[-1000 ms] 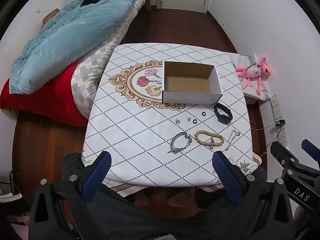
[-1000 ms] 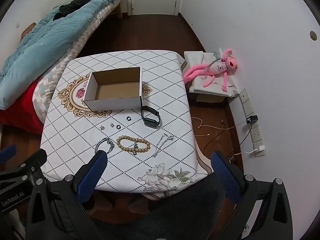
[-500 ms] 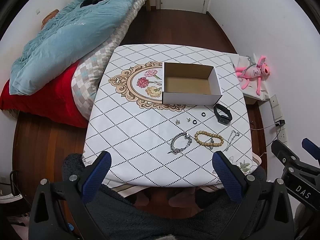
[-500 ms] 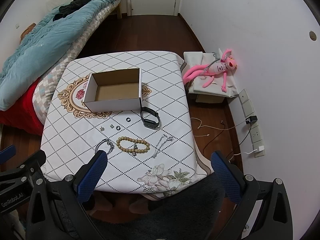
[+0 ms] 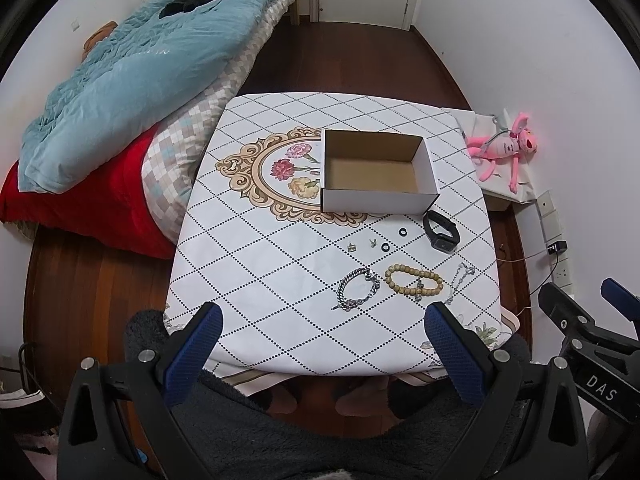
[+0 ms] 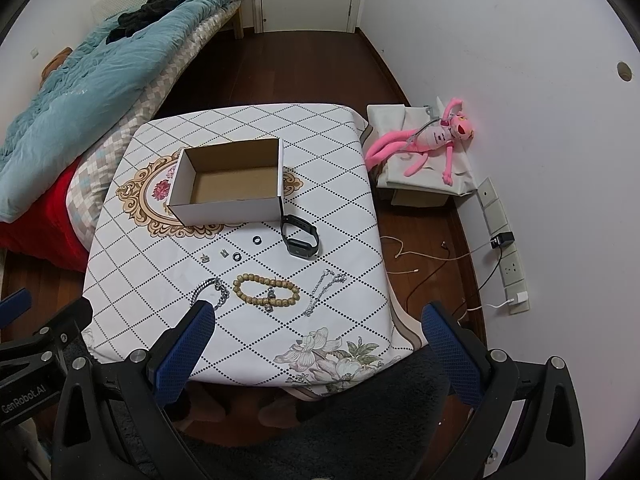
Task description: Organize jewelry
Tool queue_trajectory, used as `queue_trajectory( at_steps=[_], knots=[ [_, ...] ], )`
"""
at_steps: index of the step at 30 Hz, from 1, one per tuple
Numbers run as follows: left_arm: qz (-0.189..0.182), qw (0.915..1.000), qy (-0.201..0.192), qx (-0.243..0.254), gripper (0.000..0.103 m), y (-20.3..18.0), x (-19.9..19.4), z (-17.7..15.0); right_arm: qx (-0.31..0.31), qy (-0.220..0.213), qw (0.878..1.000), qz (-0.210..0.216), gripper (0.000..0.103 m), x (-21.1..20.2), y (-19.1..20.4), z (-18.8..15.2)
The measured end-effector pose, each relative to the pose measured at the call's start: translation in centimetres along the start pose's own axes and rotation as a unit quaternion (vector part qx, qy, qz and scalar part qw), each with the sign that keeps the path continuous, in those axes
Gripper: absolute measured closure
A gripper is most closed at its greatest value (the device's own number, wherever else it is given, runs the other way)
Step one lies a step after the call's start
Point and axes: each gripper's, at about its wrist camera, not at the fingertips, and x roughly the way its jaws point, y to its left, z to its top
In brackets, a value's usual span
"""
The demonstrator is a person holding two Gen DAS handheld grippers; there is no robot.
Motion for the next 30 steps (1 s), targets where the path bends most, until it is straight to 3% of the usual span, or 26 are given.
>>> queue_trajectory(
  at_steps=[30],
  knots=[
    [-0.009, 0.9999, -0.004, 0.004, 0.0, -0.6, -0.6, -0.4, 0.002, -0.009, 1.0, -0.003, 0.0, -1.2, -0.5, 0.3]
  ],
)
